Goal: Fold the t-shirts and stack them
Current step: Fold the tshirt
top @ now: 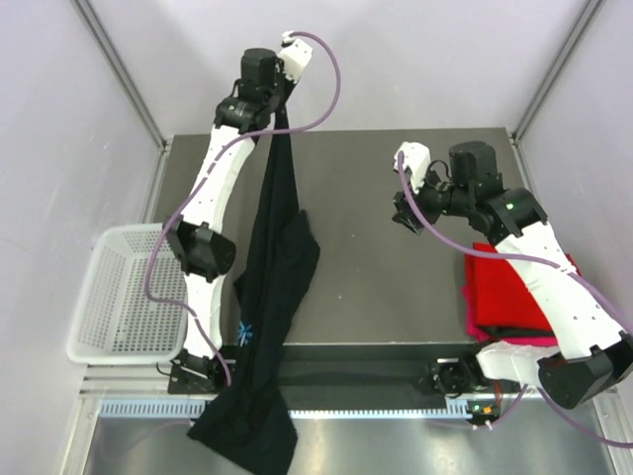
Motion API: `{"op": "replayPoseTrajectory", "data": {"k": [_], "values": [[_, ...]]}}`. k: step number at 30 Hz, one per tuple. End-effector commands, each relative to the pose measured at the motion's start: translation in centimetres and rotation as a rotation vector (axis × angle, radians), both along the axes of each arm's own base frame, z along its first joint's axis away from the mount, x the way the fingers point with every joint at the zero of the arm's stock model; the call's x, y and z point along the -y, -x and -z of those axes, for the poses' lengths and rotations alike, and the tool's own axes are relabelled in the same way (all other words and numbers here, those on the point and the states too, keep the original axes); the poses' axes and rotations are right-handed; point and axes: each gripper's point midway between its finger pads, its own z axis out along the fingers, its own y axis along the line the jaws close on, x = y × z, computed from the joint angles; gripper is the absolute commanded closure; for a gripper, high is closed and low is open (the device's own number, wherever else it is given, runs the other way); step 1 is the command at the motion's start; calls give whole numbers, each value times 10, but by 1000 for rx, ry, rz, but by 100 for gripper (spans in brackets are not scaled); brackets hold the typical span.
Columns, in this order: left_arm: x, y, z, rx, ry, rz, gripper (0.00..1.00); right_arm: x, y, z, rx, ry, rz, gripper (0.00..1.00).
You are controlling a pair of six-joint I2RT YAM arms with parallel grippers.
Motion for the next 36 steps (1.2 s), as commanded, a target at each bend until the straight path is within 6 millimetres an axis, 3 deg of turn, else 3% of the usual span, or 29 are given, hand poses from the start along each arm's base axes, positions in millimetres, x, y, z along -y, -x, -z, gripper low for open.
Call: {"op": "replayPoseTrajectory", "data": {"k": [1, 3, 5, 12, 13, 17, 18, 19, 20, 21, 27, 35, 36], "values": [[-72, -12, -61, 200, -43, -281, 100, 2, 7, -9, 7, -44, -11, 41], [-104, -9, -49, 154, -24, -364, 100, 6, 9, -4, -2, -44, -1, 41], [-135, 7, -31, 81, -63, -430, 100, 6, 14, 2, -10, -44, -16, 40], [-197, 65, 16, -84, -130, -517, 100, -17, 24, 49, -205, -74, -125, 41], [-199, 71, 14, -90, -129, -512, 100, -19, 24, 55, -232, -77, -134, 41], [-195, 89, 38, -185, -134, -485, 100, -28, 10, 91, -322, -24, -132, 40], [-191, 96, 62, -241, -127, -470, 100, -31, 1, 110, -371, -1, -124, 39], [-187, 108, 57, -225, -81, -458, 100, -32, -4, 119, -390, 6, -118, 38], [-179, 112, 80, -252, -63, -422, 100, -37, -12, 136, -430, 26, -126, 39], [-176, 122, 70, -213, -46, -415, 100, -38, -17, 143, -444, 33, -125, 39], [-166, 155, 86, -204, 8, -386, 100, -52, -45, 181, -480, 50, -153, 36], [-177, 178, 93, -195, -1, -410, 100, -84, -68, 195, -514, -34, -242, 29], [-177, 183, 95, -197, 2, -409, 100, -86, -69, 207, -545, -34, -245, 27]]}}
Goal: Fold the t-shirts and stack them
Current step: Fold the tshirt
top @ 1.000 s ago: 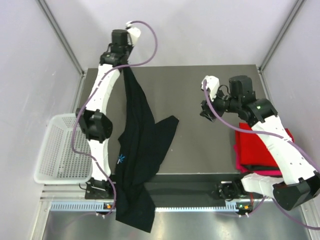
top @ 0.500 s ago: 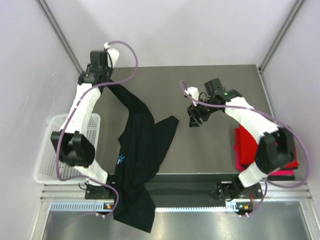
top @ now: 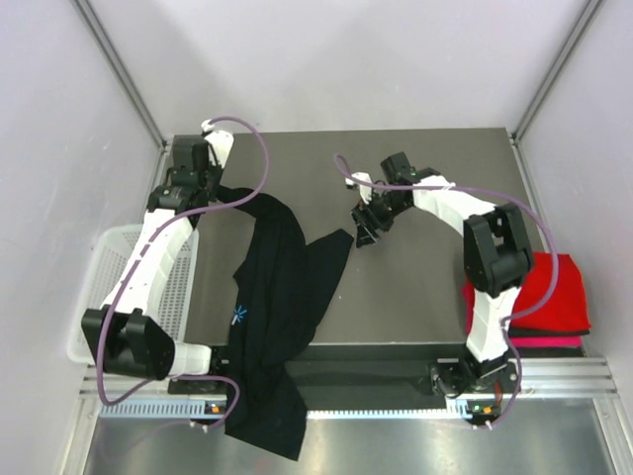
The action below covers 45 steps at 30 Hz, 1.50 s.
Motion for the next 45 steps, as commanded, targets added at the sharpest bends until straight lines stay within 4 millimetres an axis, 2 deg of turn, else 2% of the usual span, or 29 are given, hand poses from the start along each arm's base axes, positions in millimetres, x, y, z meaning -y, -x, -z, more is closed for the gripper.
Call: {"op": "replayPoseTrajectory", "data": {"k": [1, 7, 8, 10, 11, 12, 14, 16, 17, 18, 20, 21, 22, 23, 24, 26, 27, 28, 29, 30, 31, 32, 33, 34, 35, 37, 39, 41, 45], "values": [[-4, 5, -16, 90, 39, -20, 100, -29, -18, -4, 25, -107, -67, 26], [-16, 17, -9, 83, 27, -44, 100, -48, -26, 19, -65, -115, -130, 25], [-18, 18, -7, 80, 25, -49, 100, -52, -27, 16, -74, -106, -144, 26], [-18, 17, -6, 81, 26, -50, 100, -55, -24, 31, -121, -83, -158, 43], [-18, 16, -7, 83, 26, -51, 100, -53, -22, 34, -138, -63, -159, 60], [-17, 14, -7, 83, 33, -46, 100, -54, -27, 36, -139, -54, -152, 84], [-14, 12, -8, 81, 48, -39, 100, -45, -32, 29, -124, -22, -136, 100], [-9, 6, -20, 98, 79, -33, 100, -35, -42, -3, -46, -34, -106, 100], [-7, 3, -27, 116, 91, -27, 100, -18, -58, -17, -2, -40, -45, 100], [-2, -1, -43, 151, 112, -5, 100, -9, -67, -57, 93, -69, -11, 100], [3, -5, -70, 214, 129, 14, 100, 28, -95, -105, 239, -75, 98, 100], [4, -5, -81, 238, 134, 21, 100, 42, -97, -150, 358, -84, 129, 100], [6, -5, -93, 260, 136, 34, 100, 63, -104, -174, 443, -66, 169, 100], [6, -4, -115, 297, 137, 44, 100, 79, -110, -201, 549, -23, 207, 100], [7, -3, -126, 316, 138, 52, 100, 92, -101, -243, 670, -14, 225, 100], [10, 3, -157, 371, 138, 82, 100, 115, -98, -282, 853, 67, 258, 100], [12, 10, -172, 406, 140, 98, 100, 122, -79, -321, 968, 65, 272, 100], [17, 14, -183, 432, 141, 134, 100, 127, -74, -345, 1065, 77, 277, 100], [19, 26, -205, 492, 144, 157, 100, 137, -68, -356, 1115, 112, 317, 100], [21, 32, -218, 529, 145, 176, 100, 146, -49, -385, 1197, 108, 344, 100], [22, 38, -228, 553, 145, 187, 100, 150, -41, -402, 1254, 114, 355, 100], [24, 51, -250, 604, 150, 209, 100, 158, -31, -417, 1298, 124, 389, 100], [31, 59, -254, 598, 158, 252, 100, 164, -9, -440, 1362, 110, 411, 100], [33, 65, -262, 616, 158, 269, 100, 171, 1, -454, 1412, 120, 439, 100], [35, 79, -277, 652, 160, 293, 100, 178, 24, -477, 1478, 106, 466, 100], [44, 94, -288, 678, 164, 352, 100, 189, 47, -499, 1546, 106, 502, 100], [44, 114, -311, 738, 160, 369, 100, 202, 80, -525, 1619, 102, 544, 100], [42, 130, -325, 774, 143, 372, 100, 209, 104, -534, 1642, 113, 546, 99], [39, 147, -318, 750, 120, 371, 100, 211, 117, -515, 1603, 139, 511, 98]]}}
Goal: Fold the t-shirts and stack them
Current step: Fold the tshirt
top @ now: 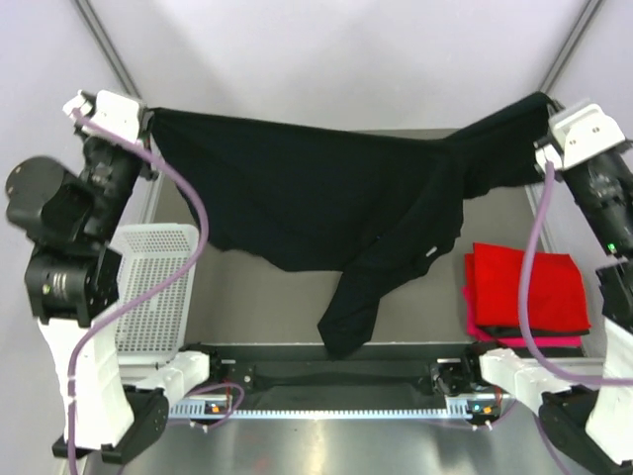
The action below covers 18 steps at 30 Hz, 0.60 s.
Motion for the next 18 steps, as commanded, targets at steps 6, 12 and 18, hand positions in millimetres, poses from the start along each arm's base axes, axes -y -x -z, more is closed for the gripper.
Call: {"op": "replayPoseTrajectory", "data": {"k": [6, 12, 18], "values": [[-3, 14, 65, -134, -77, -5, 100, -4, -26, 99, -241, 77, 11, 99], [-2, -15, 177, -414, -114, -1, 100, -29, -81, 223, -561, 133, -41, 100], [-5, -64, 261, -582, -147, -25, 100, -66, -131, 326, -783, 212, -38, 100]]}}
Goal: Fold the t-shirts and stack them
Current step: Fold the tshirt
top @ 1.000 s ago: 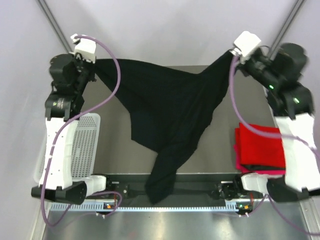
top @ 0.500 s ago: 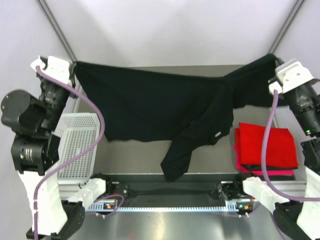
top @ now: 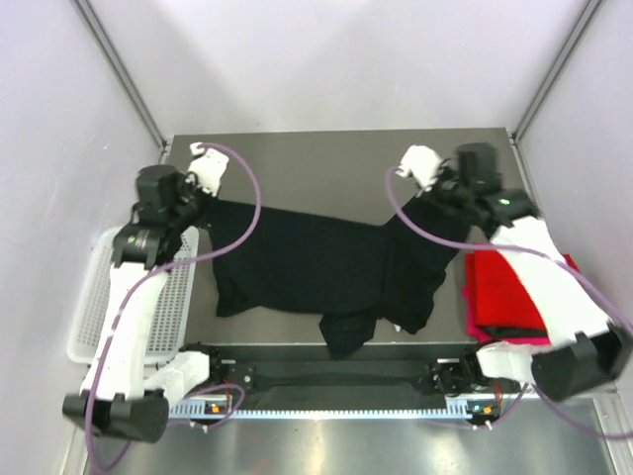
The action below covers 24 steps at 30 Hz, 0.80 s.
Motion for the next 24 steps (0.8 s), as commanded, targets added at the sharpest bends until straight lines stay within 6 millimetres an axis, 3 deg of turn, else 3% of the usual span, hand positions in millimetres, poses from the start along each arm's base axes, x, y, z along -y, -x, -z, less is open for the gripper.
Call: {"op": "replayPoseTrajectory", "data": {"k": [1, 2, 4, 5, 7, 8, 10, 11, 14, 17, 19, 21, 24], "values": [[-4, -33, 11, 32, -33, -20, 100, -26, -25, 20, 4, 19, -9, 100], [-5, -46, 27, -8, -43, -23, 100, -31, -38, 41, -45, 36, -9, 100], [-7, -60, 40, -39, -48, -47, 100, -40, -52, 60, -78, 36, -7, 100], [-7, -69, 52, -68, -42, -54, 100, -47, -64, 80, -130, 48, -8, 100], [2, -75, 59, -100, 1, -39, 100, -60, -76, 95, -166, 33, -1, 100], [4, -77, 66, -123, 22, -37, 100, -65, -83, 120, -222, 42, 8, 100], [12, -78, 72, -143, 59, -24, 100, -72, -95, 132, -258, 14, 39, 88], [13, -78, 73, -142, 60, -22, 100, -74, -98, 155, -320, 24, 51, 73], [14, -79, 76, -152, 59, -32, 100, -73, -109, 162, -380, -51, 80, 57], [15, -74, 78, -152, 67, -32, 100, -63, -121, 149, -409, -218, 111, 54], [16, -72, 80, -159, 76, -34, 100, -41, -131, 147, -421, -295, 191, 54], [16, -71, 83, -165, 83, -41, 100, -16, -134, 164, -460, -286, 266, 57], [16, -68, 87, -175, 89, -47, 100, -3, -125, 181, -522, -270, 282, 58]]}}
